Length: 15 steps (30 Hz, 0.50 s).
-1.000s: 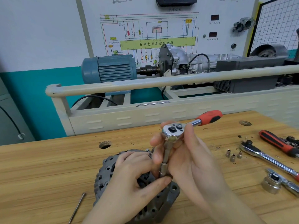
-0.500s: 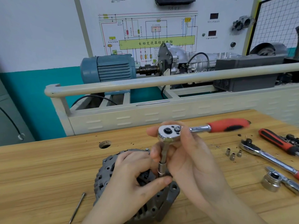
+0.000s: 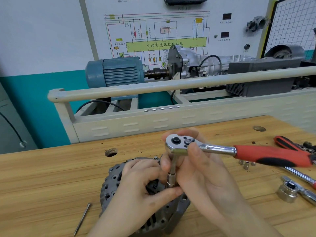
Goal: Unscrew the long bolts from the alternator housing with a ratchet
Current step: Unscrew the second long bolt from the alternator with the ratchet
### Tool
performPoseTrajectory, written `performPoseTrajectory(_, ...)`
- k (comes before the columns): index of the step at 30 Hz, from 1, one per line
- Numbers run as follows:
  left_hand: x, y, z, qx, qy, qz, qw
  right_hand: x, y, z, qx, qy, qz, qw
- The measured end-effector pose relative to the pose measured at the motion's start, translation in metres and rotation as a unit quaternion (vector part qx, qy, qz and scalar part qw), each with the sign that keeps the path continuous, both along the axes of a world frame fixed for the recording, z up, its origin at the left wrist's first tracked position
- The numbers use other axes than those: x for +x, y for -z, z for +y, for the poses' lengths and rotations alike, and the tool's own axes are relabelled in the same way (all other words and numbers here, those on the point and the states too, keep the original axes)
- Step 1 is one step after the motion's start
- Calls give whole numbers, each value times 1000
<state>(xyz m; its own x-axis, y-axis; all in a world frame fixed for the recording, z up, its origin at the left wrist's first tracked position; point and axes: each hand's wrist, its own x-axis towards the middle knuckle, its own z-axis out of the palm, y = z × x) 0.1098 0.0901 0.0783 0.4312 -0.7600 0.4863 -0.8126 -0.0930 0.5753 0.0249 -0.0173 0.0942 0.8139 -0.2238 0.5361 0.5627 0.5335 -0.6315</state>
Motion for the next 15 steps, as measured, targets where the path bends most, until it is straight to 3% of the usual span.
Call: performPoseTrajectory(15,3,3,0,-13,16,11,1000,0,-2,0,-3,-2,-8,1000)
